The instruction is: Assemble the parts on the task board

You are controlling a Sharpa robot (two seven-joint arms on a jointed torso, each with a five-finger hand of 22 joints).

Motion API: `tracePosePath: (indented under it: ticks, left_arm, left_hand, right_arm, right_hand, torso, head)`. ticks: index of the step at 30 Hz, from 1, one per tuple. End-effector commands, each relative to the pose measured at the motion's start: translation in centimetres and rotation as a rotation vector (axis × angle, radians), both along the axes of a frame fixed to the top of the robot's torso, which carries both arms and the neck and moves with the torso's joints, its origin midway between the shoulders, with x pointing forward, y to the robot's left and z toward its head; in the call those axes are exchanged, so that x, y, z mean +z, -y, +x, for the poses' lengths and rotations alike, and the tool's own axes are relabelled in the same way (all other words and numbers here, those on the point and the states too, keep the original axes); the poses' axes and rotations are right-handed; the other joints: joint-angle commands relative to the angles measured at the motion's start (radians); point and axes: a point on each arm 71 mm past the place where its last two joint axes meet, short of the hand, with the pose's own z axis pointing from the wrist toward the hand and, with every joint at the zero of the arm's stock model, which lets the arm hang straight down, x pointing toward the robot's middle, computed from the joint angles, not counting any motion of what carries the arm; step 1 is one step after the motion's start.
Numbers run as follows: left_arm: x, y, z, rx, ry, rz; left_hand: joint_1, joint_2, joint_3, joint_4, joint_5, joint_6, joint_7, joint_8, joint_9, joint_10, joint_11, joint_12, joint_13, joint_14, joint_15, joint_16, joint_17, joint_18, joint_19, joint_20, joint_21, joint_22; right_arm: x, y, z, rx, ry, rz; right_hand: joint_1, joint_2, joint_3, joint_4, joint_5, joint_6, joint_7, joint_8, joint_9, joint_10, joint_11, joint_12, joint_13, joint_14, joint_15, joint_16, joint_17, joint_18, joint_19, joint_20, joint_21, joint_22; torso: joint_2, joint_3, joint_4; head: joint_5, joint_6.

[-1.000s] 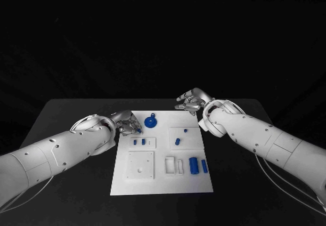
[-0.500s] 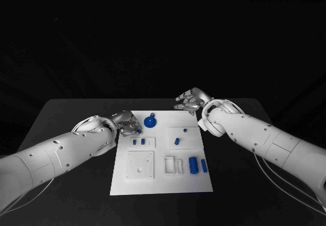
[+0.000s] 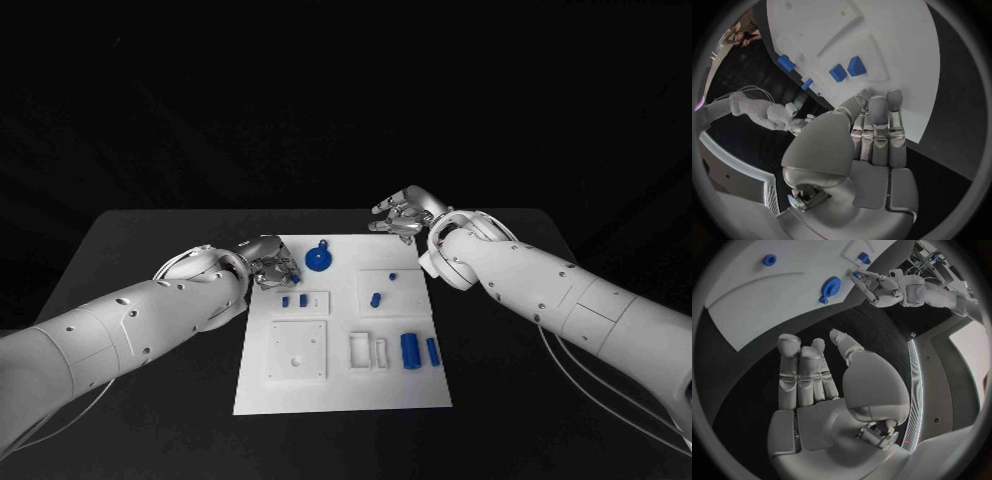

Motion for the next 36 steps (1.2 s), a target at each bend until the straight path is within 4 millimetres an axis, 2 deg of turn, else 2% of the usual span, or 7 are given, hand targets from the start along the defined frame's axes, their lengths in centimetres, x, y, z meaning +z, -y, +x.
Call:
tracePosePath:
  ticks: [1,5,18,36]
  left_arm:
    - [-0.50,0.87,-0.44,-0.036,-0.037,0.016]
    - [-0.42,1.02,-0.49,-0.040,-0.028,0.010]
    - [-0.22,0.83,-0.64,-0.039,-0.010,-0.002]
    - [0.02,1.12,-0.92,-0.048,0.000,-0.016]
  left_hand:
    - [-0.006,-0.002,0.005,0.002,0.000,0.000,0.003,0.005,0.002,-0.004,0.002,0.000,0.001,0.006,0.000,-0.004,0.001,0.014,0.001,-0.002,-0.003,0.021]
    - [-0.013,0.000,0.004,0.007,0.002,0.000,0.003,0.005,0.002,-0.005,0.002,0.000,0.001,0.007,0.000,-0.004,0.002,0.014,0.001,-0.001,-0.003,0.020]
    - [-0.012,-0.002,0.005,0.006,0.004,0.002,0.002,0.005,0.002,-0.003,0.001,0.000,0.001,0.008,0.000,-0.004,0.002,0.014,0.003,-0.002,-0.004,0.019]
    - [-0.016,-0.018,0.001,0.004,-0.006,-0.011,0.004,0.004,0.001,-0.018,0.006,0.000,0.001,0.004,0.003,-0.006,0.002,0.014,0.003,0.001,-0.006,0.019]
  right_arm:
    - [0.01,-0.13,-0.02,0.010,0.001,-0.003]
    - [0.01,-0.12,-0.02,0.010,0.001,-0.003]
    - [-0.04,-0.07,0.00,0.009,0.000,-0.004]
    - [-0.10,-0.04,0.04,0.007,-0.002,-0.004]
  right_hand:
    - [-0.003,-0.001,0.000,0.002,0.000,-0.002,0.001,-0.004,0.000,-0.001,-0.004,0.000,0.001,0.005,-0.002,0.000,0.000,0.009,0.049,-0.002,0.004,0.039]
    - [-0.003,-0.001,0.000,0.002,0.000,-0.002,0.001,-0.004,0.000,-0.001,-0.004,0.000,0.001,0.005,-0.002,0.000,0.000,0.009,0.049,-0.002,0.004,0.039]
    - [-0.003,-0.001,0.000,0.002,0.000,-0.002,0.001,-0.004,0.000,-0.001,-0.004,0.000,0.001,0.005,-0.002,0.000,0.000,0.009,0.049,-0.002,0.004,0.039]
    - [-0.003,-0.001,0.000,0.002,0.000,-0.002,0.001,-0.004,0.000,-0.001,-0.004,0.000,0.001,0.005,-0.002,0.000,0.000,0.009,0.049,-0.002,0.004,0.039]
  torso:
    - [0.000,-0.0002,0.0002]
    - [0.000,-0.0004,0.0017]
    - [0.000,-0.0003,0.0001]
    - [0.000,-0.0008,0.0010]
  head:
    - [-0.001,-0.001]
    - [-0.002,0.000]
    - [-0.002,-0.001]
    - [-0.004,-0.001]
